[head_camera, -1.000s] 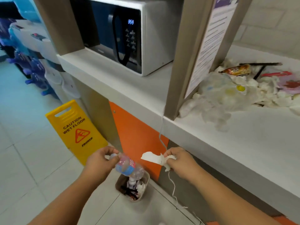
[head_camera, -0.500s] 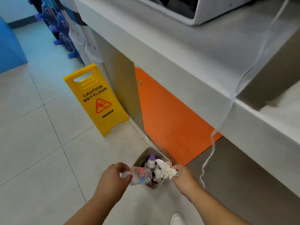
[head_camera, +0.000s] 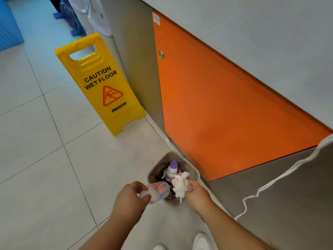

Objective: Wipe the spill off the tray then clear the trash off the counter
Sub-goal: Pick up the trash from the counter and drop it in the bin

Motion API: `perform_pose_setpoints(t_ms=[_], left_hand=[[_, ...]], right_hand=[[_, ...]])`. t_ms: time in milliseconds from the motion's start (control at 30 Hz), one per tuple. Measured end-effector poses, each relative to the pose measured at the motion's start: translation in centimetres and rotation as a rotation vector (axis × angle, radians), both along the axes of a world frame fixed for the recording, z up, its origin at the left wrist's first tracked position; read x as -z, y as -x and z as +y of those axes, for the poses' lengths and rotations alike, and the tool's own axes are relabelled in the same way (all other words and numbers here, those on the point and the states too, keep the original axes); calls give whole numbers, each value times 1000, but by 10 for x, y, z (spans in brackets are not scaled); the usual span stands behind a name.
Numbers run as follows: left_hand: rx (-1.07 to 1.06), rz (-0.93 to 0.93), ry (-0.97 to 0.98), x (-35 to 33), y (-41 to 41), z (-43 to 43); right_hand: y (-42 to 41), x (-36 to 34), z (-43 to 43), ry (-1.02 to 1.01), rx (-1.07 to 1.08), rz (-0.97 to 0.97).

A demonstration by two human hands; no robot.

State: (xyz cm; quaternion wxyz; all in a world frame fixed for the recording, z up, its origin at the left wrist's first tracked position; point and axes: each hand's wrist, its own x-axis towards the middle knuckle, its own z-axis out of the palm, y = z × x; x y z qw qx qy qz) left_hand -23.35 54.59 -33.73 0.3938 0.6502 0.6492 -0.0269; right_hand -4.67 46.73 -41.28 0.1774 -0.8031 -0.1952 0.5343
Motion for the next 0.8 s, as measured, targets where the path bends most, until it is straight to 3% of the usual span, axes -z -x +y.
perform_pose_setpoints(t_ms=[467, 800], left_hand=[[76, 78, 22, 22, -23, -10], [81, 52, -17, -46, -16, -5]], right_hand=[[-11, 4, -30, -69, 111, 60], [-25, -79, -31, -204, 155, 64]])
